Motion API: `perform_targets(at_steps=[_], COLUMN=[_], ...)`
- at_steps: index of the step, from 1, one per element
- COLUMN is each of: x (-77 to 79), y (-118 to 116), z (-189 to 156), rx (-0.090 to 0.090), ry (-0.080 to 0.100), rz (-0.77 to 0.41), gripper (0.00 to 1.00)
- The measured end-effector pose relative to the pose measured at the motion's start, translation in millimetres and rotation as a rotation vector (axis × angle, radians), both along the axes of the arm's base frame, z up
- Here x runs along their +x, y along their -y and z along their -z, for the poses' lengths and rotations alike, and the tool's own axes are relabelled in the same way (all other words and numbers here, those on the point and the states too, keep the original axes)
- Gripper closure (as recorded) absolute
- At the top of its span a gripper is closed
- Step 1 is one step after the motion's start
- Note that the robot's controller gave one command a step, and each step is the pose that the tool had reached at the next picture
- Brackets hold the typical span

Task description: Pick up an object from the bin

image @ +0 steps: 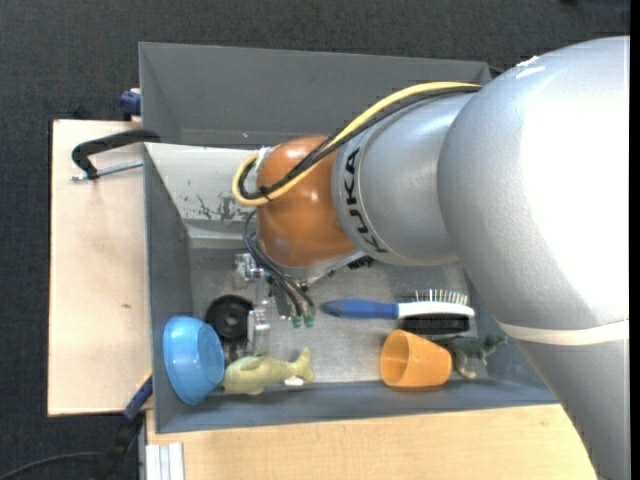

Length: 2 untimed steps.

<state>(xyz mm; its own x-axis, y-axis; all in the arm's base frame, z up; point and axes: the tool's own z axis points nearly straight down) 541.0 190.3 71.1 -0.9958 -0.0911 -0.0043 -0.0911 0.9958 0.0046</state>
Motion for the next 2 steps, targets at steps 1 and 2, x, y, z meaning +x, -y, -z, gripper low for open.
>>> perform_targets(at_steps=[1,2], x=[1.2,5.7], y=[4.5,10.4], z=[0.2,-112.8], rx=[-0.003,0.0], ry=[0.0,0.01], rz=[0.006,-0.012], gripper=[1.0,1.0])
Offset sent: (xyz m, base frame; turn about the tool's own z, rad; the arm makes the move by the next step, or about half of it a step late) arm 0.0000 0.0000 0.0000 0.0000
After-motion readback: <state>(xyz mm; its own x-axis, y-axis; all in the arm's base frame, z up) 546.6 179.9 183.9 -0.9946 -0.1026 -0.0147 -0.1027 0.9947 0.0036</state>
